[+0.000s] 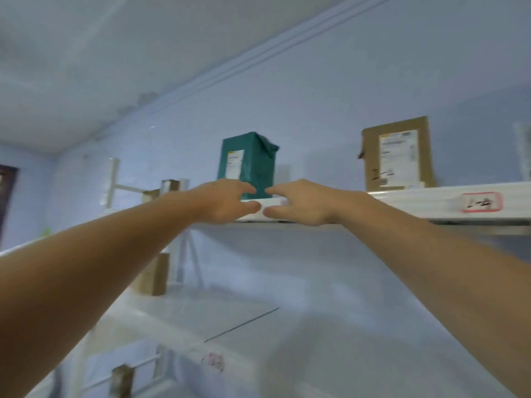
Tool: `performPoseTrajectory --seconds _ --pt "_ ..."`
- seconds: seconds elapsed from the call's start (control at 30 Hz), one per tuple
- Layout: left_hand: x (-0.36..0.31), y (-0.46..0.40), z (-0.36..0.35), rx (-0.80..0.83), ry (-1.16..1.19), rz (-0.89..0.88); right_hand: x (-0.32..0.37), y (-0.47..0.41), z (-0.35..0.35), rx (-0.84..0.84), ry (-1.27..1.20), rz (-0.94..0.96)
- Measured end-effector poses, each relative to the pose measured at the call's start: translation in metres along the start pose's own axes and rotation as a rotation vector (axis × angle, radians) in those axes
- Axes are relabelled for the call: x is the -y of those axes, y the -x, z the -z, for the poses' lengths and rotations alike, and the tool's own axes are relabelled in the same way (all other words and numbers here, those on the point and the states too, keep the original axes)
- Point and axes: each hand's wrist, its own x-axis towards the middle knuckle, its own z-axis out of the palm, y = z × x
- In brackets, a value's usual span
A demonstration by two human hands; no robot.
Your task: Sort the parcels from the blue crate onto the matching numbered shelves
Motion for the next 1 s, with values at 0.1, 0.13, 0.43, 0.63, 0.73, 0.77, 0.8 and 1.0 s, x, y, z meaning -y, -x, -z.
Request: performPoseTrajectory --seconds 0.1,0.13,0.43,0.63,0.73,0.77,0.8,1.0 --pt "0.024 0.061 0.002 0.05 -0.042 0.08 0.045 -0.005 -0.035 0.015 -0.126 0.125" --pt "0.033 0.082 0.0 0.078 -0.06 0.122 0.063 -0.005 -0.046 0.031 -0.162 0.169" --pt "0.124 0.312 -0.004 0.392 -0.33 0.442 0.282 0.028 -0.143 0.276 -0.384 0.468" --pt "0.159 0.48 0.026 0.503 -0.325 0.605 0.433 0.091 -0.184 0.433 -0.477 0.654" --pt "0.177 0.563 0.039 0.54 -0.324 0.703 0.498 0.113 -0.202 0.483 -0.487 0.684" --pt "0.183 0.589 0.045 0.555 -0.32 0.739 0.521 0.12 -0.203 0.49 -0.492 0.698" --pt "0.19 0.613 0.05 0.567 -0.31 0.772 0.543 0.127 -0.202 0.498 -0.498 0.715" --pt "0.226 0.728 0.074 0.608 -0.258 0.876 0.657 0.153 -0.201 0.536 -0.522 0.776"
